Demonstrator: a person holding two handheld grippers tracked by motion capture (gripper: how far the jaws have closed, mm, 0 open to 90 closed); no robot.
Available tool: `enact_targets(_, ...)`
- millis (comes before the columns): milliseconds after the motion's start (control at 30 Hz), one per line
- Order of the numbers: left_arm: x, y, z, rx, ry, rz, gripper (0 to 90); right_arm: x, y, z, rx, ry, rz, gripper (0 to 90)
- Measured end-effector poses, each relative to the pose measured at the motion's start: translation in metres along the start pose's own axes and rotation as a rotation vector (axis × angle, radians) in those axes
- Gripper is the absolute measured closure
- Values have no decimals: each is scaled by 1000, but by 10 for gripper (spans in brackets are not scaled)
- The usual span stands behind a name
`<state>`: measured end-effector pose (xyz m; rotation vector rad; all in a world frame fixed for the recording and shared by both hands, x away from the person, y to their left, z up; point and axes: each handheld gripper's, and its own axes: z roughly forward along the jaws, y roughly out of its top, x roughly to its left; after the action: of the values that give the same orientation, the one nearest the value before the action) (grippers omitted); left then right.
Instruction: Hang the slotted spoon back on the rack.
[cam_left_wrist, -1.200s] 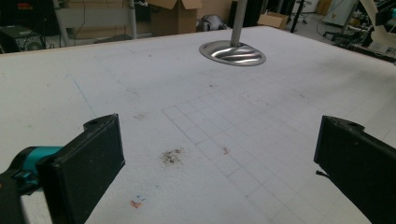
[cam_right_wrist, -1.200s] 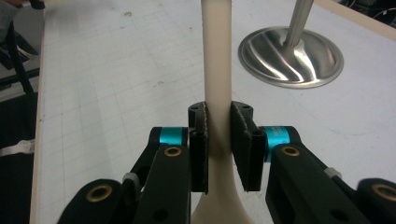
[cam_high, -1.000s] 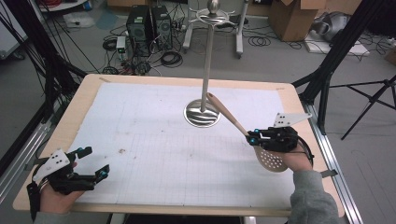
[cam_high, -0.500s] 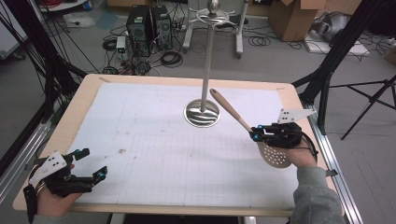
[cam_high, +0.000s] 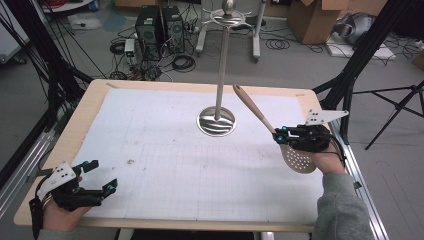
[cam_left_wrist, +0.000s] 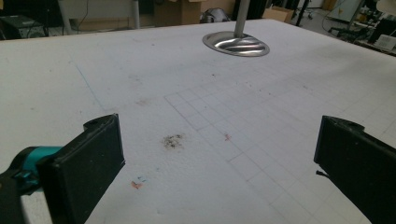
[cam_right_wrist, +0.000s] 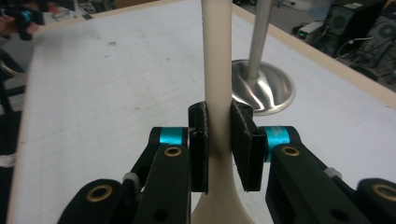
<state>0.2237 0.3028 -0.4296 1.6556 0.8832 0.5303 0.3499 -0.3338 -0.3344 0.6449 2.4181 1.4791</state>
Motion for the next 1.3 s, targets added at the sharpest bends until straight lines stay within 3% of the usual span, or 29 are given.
enact_targets(67,0,0,0,1,0,-1,18,-1,1,-1,7,-26,-1,779)
enact_targets(600,1,0,1,-2,-6,-3,18,-9,21,-10,-36,-22,-12,780)
enact_targets(1300,3,4,0,-17,-21,7,18,-15,36,-17,-85,-62,9,780)
